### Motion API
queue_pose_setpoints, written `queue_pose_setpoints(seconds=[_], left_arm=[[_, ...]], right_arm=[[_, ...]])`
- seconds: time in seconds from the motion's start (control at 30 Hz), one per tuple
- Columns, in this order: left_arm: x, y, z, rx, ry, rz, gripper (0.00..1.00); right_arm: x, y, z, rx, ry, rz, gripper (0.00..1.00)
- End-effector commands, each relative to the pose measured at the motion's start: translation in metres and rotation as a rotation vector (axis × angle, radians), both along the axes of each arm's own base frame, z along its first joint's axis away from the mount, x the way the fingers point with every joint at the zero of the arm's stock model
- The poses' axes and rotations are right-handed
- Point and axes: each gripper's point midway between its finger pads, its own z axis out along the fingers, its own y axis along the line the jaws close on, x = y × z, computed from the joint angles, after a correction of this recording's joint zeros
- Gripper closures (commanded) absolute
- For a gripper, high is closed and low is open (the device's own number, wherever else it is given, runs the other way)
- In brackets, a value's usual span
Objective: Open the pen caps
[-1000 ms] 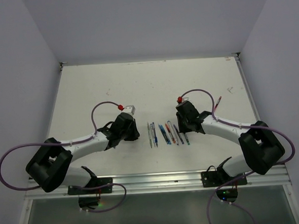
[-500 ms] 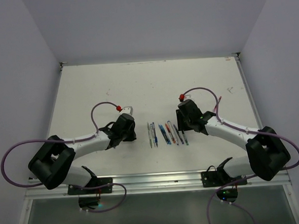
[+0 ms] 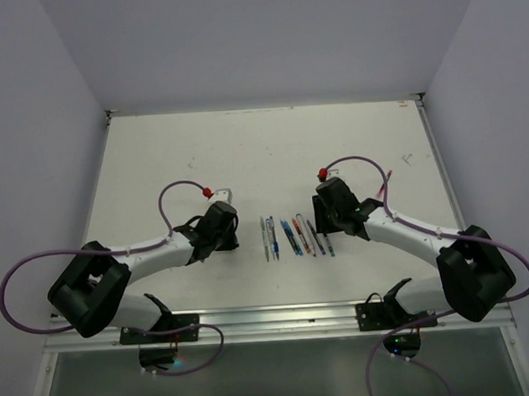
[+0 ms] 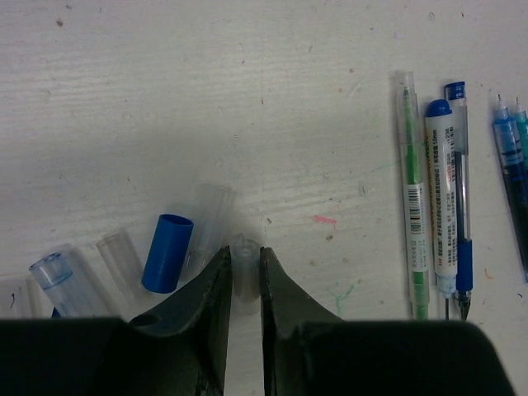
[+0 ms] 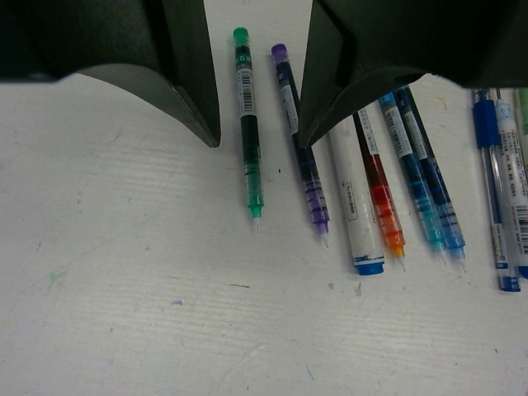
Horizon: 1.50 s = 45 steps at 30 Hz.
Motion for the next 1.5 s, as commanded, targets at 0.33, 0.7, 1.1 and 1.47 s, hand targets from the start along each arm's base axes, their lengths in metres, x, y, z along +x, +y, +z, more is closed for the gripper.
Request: queue_pose_setpoints(seconds=[0.33, 0.7, 1.1, 1.47], left_arm=[[0.002, 0.008, 0.015, 0.001, -0.049, 0.025, 0.69], [0.005, -0.01, 0.064, -0.136, -0.149, -0.04, 0.68], [-0.011, -0.043, 0.135, -0.413, -0.295, -0.208, 0.66], [-0.02, -0.054, 0.138, -0.49, -0.314, -0.277, 0.66]], right_arm=[[0.0, -0.001, 0.01, 0.024, -0.027, -0.01, 0.53], [0.014, -0.012, 0.029, 0.035, -0.053, -0.1, 0.51], [0.074, -0.153, 0.055, 0.009, -0.075, -0.576, 0.38], [0.128, -0.203, 0.028, -0.003, -0.057, -0.713, 0.51]])
